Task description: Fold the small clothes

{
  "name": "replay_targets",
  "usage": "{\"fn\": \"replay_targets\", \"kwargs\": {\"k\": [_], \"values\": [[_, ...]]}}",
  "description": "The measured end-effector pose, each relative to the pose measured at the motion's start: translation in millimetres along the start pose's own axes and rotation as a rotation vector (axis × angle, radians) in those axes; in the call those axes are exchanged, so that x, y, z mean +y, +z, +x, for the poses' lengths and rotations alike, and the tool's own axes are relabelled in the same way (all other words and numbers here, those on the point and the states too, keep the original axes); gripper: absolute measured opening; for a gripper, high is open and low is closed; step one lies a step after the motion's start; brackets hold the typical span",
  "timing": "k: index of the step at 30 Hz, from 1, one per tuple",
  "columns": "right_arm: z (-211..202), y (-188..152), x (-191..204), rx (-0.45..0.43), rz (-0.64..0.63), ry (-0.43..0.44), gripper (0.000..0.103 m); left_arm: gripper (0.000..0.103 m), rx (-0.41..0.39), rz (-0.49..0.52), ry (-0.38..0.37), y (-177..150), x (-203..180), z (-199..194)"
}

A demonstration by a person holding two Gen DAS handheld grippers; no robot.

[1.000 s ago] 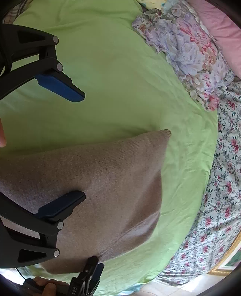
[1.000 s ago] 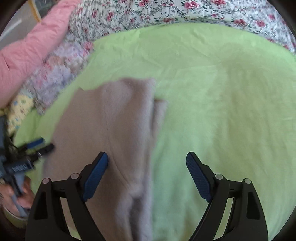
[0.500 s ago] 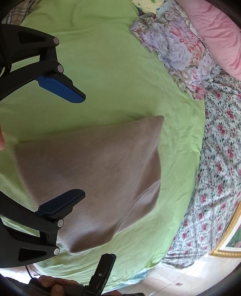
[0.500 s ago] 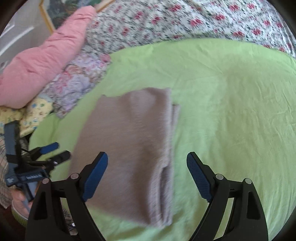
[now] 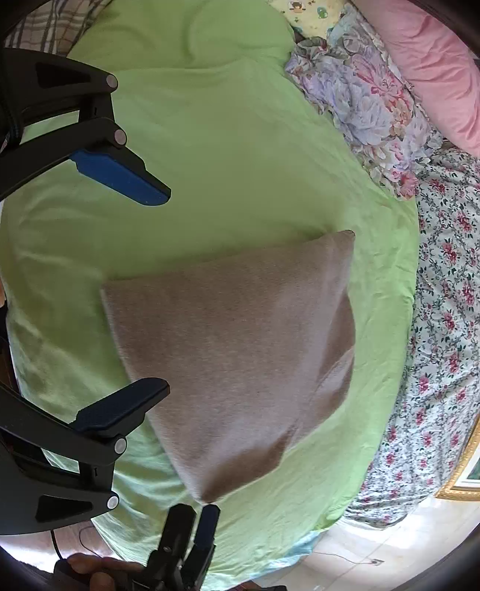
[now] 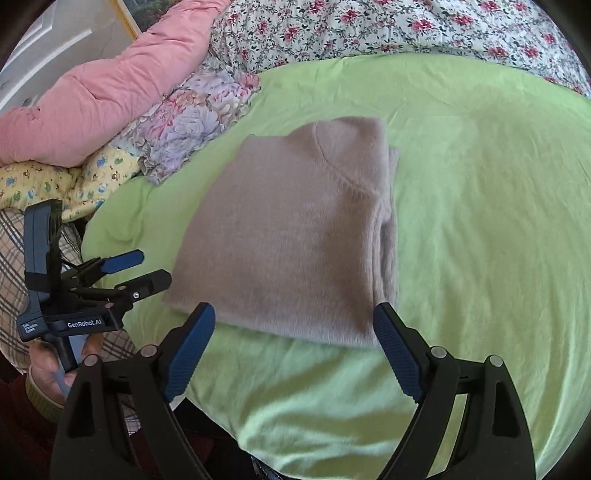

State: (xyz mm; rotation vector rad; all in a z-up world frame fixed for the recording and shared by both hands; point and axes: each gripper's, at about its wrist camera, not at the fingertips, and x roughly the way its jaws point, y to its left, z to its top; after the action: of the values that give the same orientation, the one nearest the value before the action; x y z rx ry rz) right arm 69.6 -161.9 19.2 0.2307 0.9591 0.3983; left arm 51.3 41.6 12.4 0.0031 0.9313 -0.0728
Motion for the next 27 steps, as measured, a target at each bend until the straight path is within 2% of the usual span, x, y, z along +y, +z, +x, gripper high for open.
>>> {"fn": "replay_targets", "kwargs": {"k": [8, 27], "values": [[-3, -5, 1, -0.011, 0.013, -0.007, 0.089, 0.095, 0.006, 0.026, 0.014, -14, -2, -3], [2, -12, 13, -0.004, 0.006, 0.0, 0.09, 0.095, 0.013, 0.031, 0.006, -15, 4, -4]]}}
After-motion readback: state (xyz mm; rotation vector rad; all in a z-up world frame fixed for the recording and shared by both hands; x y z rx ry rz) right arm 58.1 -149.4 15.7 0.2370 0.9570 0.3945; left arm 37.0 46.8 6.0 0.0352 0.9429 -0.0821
